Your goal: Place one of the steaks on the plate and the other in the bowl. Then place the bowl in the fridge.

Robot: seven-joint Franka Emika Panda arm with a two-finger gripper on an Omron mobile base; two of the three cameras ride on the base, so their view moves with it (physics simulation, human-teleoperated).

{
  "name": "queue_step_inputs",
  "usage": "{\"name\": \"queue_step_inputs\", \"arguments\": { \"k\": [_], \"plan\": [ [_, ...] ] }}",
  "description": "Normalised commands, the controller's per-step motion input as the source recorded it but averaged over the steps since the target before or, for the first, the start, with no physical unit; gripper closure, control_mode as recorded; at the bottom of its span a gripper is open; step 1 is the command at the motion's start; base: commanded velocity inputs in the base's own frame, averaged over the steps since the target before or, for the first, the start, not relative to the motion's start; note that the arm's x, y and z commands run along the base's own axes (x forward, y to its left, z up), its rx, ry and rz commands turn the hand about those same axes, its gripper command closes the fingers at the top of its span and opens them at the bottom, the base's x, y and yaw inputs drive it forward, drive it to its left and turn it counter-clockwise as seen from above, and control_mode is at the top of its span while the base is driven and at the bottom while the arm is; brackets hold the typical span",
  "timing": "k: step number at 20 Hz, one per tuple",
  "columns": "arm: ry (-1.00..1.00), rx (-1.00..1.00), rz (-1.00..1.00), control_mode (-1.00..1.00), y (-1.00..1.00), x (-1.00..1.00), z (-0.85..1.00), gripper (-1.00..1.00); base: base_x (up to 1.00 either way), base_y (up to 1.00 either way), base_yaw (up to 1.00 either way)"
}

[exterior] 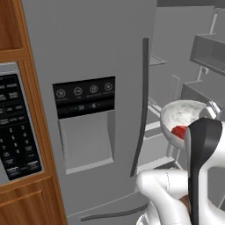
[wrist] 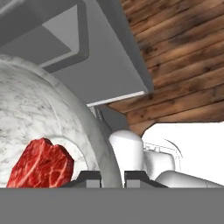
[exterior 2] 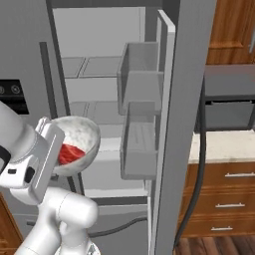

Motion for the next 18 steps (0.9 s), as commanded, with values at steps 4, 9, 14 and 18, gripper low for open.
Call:
{"name": "queue_step_inputs", "arguments": {
  "k": [4,9,14,18],
  "plan": [
    [0.02,0.02,0.08,-1.00,-0.18,0.28,0.00,1.00,0.11,-0.05,0.03],
    [0.00,0.00,0.10,-1.00,-0.12,0.27,0.12,1.00,0.00,0.00,0.00],
    [0.00,0.00,0.03,-1.00,0.00,0.17,0.12,1.00,0.00,0.00,0.00],
    [-0.01,0.00,0.00,-1.00,0.00,0.31,0.19,1.00,0.00,0.00,0.00]
  ]
}}
